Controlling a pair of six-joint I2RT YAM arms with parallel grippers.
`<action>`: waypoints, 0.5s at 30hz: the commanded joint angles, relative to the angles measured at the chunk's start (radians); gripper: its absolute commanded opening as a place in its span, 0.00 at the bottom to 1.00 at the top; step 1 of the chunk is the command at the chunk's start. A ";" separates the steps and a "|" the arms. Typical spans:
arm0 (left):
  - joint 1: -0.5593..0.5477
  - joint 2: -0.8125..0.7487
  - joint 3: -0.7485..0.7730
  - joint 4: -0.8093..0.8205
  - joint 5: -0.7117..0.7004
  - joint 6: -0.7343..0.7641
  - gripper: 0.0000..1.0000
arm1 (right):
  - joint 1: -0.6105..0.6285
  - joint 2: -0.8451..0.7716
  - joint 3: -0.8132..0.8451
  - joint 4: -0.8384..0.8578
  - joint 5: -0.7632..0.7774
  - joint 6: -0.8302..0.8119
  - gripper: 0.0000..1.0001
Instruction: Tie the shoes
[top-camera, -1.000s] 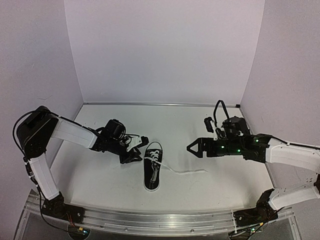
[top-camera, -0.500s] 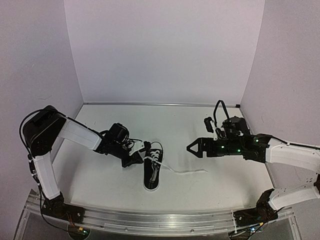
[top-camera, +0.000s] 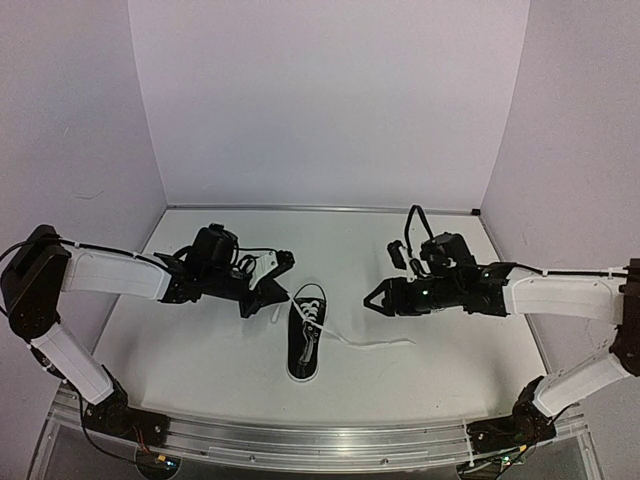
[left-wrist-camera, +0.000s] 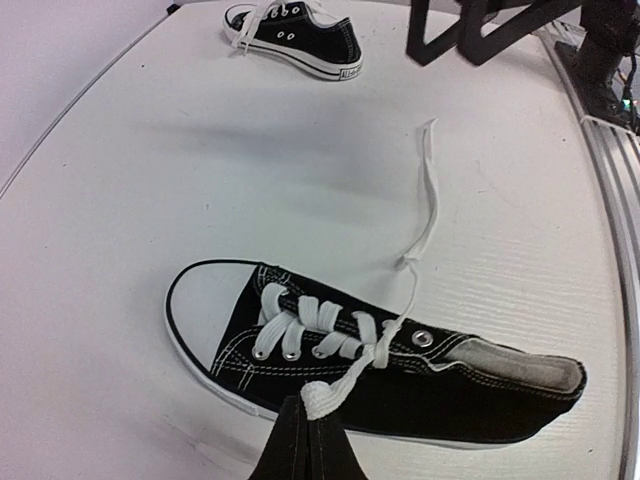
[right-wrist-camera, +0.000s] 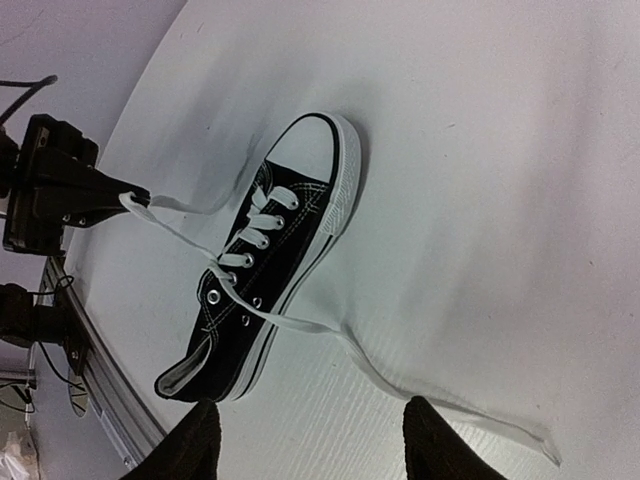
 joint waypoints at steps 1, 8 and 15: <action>-0.031 -0.037 -0.024 0.084 0.064 -0.074 0.00 | 0.016 0.089 0.073 0.152 -0.079 0.030 0.50; -0.061 -0.031 -0.038 0.126 0.052 -0.115 0.00 | 0.131 0.280 0.194 0.239 -0.074 0.019 0.45; -0.062 -0.047 -0.039 0.107 0.022 -0.113 0.00 | 0.166 0.411 0.282 0.304 -0.095 -0.016 0.43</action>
